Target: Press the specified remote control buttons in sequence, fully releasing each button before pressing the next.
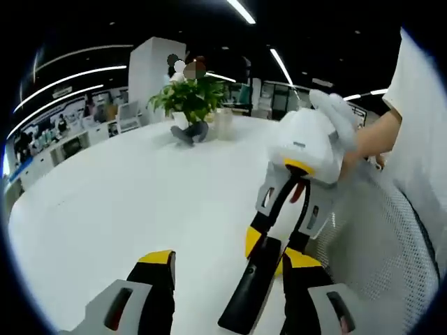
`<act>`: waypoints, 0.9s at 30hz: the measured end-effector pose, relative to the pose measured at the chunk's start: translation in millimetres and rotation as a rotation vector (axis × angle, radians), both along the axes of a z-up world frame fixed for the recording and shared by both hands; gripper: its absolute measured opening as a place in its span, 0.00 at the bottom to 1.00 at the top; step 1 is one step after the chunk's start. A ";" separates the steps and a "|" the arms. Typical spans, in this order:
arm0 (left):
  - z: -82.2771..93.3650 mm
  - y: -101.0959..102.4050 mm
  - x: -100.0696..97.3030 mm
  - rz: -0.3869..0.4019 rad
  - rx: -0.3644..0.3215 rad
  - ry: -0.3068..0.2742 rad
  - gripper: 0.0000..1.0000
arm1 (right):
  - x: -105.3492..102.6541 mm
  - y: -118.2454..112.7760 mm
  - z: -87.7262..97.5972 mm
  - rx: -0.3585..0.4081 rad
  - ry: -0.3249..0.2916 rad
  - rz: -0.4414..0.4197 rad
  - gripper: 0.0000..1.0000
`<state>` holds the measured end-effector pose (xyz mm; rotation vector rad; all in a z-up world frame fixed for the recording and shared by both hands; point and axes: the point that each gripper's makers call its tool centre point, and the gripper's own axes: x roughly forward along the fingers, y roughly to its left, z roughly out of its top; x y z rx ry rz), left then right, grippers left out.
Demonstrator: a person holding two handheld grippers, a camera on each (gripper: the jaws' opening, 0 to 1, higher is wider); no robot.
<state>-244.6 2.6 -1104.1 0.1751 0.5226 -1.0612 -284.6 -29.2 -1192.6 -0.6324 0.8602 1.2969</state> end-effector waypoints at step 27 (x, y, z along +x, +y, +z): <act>71.0 52.5 25.8 0.349 -0.218 -0.173 1.00 | 7.0 1.1 -0.9 -0.002 0.010 -0.027 0.23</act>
